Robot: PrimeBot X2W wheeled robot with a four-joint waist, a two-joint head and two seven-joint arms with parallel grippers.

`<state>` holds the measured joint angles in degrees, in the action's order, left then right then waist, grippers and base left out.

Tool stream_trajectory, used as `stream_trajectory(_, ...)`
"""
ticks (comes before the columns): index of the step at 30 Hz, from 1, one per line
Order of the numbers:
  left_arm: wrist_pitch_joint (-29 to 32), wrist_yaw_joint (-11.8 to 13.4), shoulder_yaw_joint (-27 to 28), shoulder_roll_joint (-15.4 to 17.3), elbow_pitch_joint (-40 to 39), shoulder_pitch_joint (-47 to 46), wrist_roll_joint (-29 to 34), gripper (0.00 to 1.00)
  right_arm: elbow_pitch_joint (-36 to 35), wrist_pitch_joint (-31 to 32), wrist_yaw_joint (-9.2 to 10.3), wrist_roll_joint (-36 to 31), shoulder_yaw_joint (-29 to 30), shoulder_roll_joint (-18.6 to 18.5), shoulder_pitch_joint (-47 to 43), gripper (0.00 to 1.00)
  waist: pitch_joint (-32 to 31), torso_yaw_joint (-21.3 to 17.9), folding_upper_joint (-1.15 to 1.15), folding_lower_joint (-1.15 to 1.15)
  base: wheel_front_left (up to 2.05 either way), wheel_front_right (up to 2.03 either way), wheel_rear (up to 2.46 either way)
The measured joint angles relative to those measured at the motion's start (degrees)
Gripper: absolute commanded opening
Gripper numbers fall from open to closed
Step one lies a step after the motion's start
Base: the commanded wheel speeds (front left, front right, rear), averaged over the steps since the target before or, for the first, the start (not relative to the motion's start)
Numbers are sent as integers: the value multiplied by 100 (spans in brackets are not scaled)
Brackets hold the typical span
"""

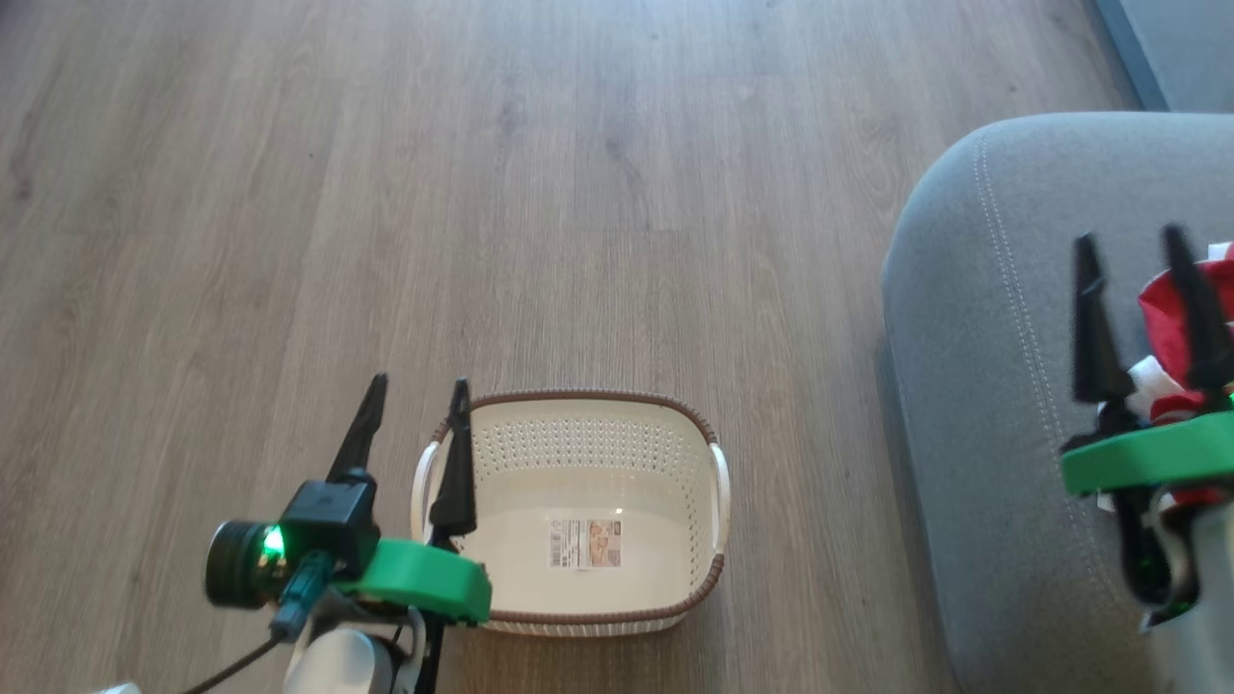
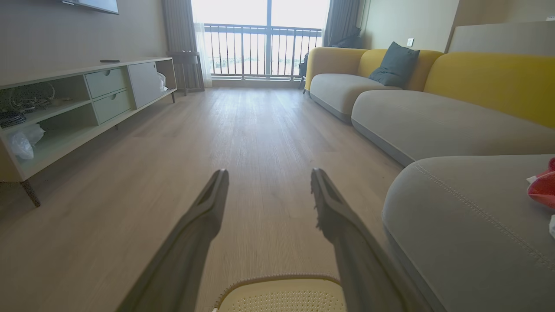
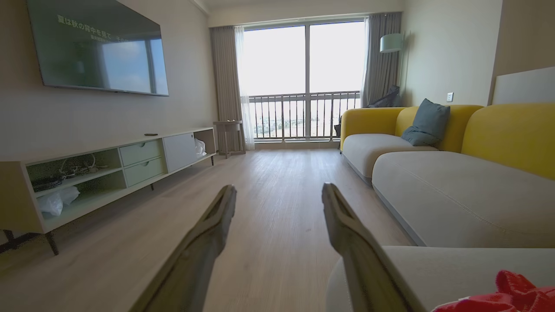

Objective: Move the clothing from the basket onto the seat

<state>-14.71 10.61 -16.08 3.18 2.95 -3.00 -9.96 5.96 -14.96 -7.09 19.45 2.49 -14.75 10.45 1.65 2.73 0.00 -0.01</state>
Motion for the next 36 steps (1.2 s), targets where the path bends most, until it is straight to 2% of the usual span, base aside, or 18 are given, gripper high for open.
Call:
stream_trajectory(4, 0, 237, 133, -2, 38, 160, -79, 100, 165, 1, 0, -96, -66, 242, -98, 100, -47, 55, 0, 0, 0, 0, 0)
stream_trajectory(16, 0, 112, 313, -3, 288, 437, -215, 100, 525, 1, 0, -350, -76, 671, -877, 100, -117, 70, 0, 0, 0, 0, 0)
stream_trajectory(28, 0, -91, 369, -2, 334, 560, -324, 100, 546, 1, 0, -385, -121, 714, -914, 100, -107, 30, 0, 0, 0, 0, 0)
stream_trajectory(36, 0, -102, 430, -2, 236, 560, -325, 100, 616, 1, 0, -376, -174, 715, -910, 100, -95, 39, 0, 0, 0, 0, 0)
